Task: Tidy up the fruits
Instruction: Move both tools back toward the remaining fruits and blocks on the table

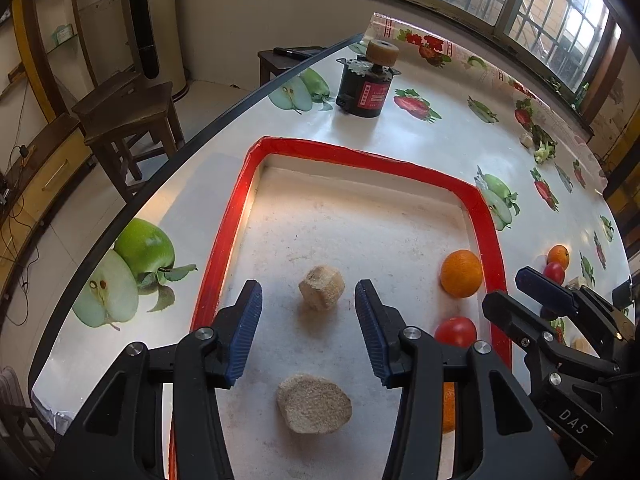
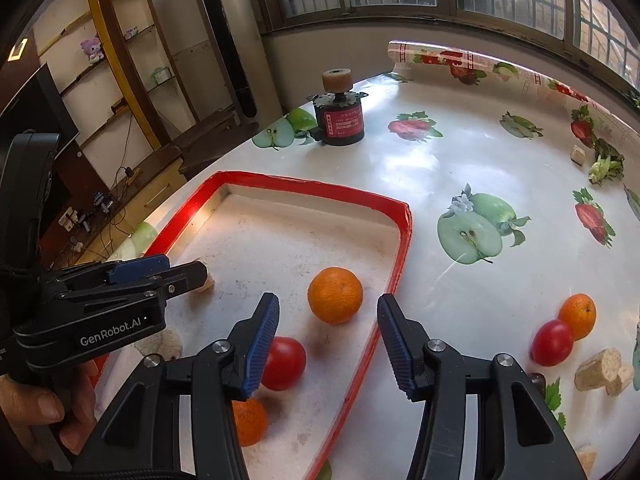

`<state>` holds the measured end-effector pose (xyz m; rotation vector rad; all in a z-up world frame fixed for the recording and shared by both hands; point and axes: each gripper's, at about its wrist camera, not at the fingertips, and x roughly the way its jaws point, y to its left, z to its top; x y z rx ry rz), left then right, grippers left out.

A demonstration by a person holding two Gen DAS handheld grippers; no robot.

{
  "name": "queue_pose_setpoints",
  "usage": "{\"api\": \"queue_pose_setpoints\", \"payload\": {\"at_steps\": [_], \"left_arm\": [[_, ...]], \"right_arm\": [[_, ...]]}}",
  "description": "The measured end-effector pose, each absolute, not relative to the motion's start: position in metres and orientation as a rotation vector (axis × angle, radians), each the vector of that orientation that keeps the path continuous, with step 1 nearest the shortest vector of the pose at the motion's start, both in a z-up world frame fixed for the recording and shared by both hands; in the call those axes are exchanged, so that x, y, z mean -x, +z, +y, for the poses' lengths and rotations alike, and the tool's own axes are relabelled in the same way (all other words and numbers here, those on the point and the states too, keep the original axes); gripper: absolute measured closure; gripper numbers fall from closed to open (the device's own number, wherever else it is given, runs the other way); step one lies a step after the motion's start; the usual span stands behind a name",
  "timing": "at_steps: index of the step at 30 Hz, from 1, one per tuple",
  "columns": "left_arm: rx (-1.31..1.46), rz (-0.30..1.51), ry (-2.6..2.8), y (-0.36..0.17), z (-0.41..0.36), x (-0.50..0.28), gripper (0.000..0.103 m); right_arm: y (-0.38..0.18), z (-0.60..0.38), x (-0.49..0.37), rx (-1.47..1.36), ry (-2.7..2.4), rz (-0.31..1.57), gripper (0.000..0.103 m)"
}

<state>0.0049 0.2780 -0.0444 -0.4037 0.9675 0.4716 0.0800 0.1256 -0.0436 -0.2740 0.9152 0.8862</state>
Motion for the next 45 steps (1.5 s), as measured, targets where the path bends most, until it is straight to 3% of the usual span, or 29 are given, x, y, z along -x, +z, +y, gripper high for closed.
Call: {"api": "queue_pose_setpoints", "payload": {"at_steps": [45], "left_arm": [[0.340,0.960,0.229,-0.022,0.152,-0.022,0.056]], "right_arm": [[-0.042,-0.085,-0.096,0.080,0.591,0.937,0.046]]}}
